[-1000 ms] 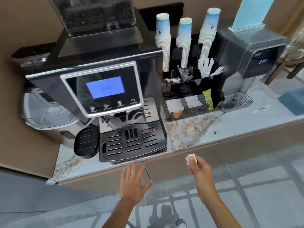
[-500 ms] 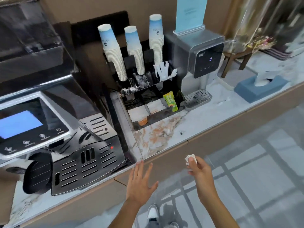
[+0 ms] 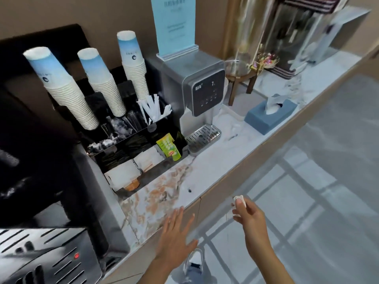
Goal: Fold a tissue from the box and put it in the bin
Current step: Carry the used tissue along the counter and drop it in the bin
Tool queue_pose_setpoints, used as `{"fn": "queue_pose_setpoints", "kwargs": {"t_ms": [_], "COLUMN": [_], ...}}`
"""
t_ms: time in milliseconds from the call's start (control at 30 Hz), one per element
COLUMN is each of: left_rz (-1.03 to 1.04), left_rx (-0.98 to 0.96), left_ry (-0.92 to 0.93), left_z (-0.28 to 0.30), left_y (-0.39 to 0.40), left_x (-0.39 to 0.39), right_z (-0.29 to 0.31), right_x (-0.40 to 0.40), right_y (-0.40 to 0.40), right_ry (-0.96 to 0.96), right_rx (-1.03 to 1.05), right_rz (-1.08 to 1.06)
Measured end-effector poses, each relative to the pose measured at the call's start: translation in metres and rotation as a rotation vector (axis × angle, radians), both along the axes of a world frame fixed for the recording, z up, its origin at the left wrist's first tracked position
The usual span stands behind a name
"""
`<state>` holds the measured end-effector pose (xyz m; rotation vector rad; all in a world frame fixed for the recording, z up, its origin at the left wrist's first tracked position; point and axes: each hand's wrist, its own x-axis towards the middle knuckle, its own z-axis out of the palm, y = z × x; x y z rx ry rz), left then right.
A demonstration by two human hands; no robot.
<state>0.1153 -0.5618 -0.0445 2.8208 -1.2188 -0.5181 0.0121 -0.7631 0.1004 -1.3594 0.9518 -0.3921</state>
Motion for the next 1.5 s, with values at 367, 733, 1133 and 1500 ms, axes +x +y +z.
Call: {"fn": "queue_pose_setpoints", "kwargs": {"t_ms": [367,733,1133,1500], "left_rz": [-0.157,-0.166,0.076,0.185], "left_rx": [-0.08,-0.061,-0.014,-0.021], "left_ry": [0.039,-0.002,-0.018,-0.049], "left_z": [0.001,-0.003,0.004,0.007], "left_y": [-0.079,-0.168,-0.289,-0.349], "left_x": [0.024,0.045,0.065,0.101], "right_z": [0.008,-0.005,-0.004,-0.004], "right_x": [0.026,0.043,0.089,0.143], "right_y": [-0.048,-0.145,-0.29,-0.346], "right_ry": [0.014,0.009,0.002,0.001], "right_rx": [-0.052,-0.001,0.01,0.046], "right_rz": [-0.112,-0.118,0.107,0.187]}}
